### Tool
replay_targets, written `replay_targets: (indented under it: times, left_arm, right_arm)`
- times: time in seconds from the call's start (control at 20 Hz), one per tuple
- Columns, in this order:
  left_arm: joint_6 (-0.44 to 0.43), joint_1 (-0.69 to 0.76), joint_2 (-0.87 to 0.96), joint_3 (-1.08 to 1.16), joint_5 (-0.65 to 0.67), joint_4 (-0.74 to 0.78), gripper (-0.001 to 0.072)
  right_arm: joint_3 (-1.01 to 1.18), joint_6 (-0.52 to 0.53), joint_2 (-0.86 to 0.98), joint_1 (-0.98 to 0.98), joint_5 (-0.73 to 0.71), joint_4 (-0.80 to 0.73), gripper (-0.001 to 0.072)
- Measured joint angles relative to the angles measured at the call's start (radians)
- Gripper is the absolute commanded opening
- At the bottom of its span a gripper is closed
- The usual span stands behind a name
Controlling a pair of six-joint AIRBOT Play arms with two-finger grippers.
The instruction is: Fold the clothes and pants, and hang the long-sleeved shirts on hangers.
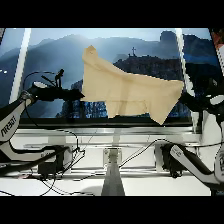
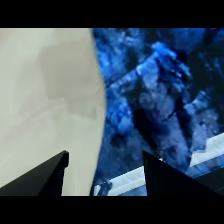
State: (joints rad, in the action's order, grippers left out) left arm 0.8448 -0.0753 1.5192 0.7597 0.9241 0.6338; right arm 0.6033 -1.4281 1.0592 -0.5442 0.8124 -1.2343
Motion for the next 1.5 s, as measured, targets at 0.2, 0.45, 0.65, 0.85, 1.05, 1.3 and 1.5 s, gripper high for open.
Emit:
replay_targets:
  times: [0.2,0.45,0.65,0.85,1.05,1.3,1.5]
  left_arm:
    - [0.0,0.0,0.0,0.0,-0.006,0.0,0.0152]
    - [0.0,0.0,0.0,0.0,-0.014,0.0,0.0152]
    - [0.0,0.0,0.0,0.0,-0.017,0.0,0.0151]
    - [0.0,-0.002,0.0,0.002,-0.02,0.005,0.0013]
    - [0.0,0.0,-0.005,0.047,0.015,0.027,0.0012]
    - [0.0,-0.004,-0.097,0.228,0.084,0.006,0.0012]
    - [0.002,-0.035,-0.249,0.406,0.103,0.002,0.0012]
  right_arm:
    - [0.098,0.155,0.169,-0.075,0.053,0.132,0.0488]
    - [0.208,0.341,0.356,-0.1,0.16,0.262,0.0448]
    - [0.245,0.468,0.433,-0.105,0.2,0.309,0.0148]
    - [0.27,0.562,0.446,-0.106,0.254,0.307,0.0013]
    - [0.332,0.596,0.382,-0.106,0.351,0.328,0.0013]
    - [0.42,0.607,0.186,-0.105,0.431,0.456,0.0013]
    - [0.498,0.61,-0.018,-0.106,0.452,0.621,0.0013]
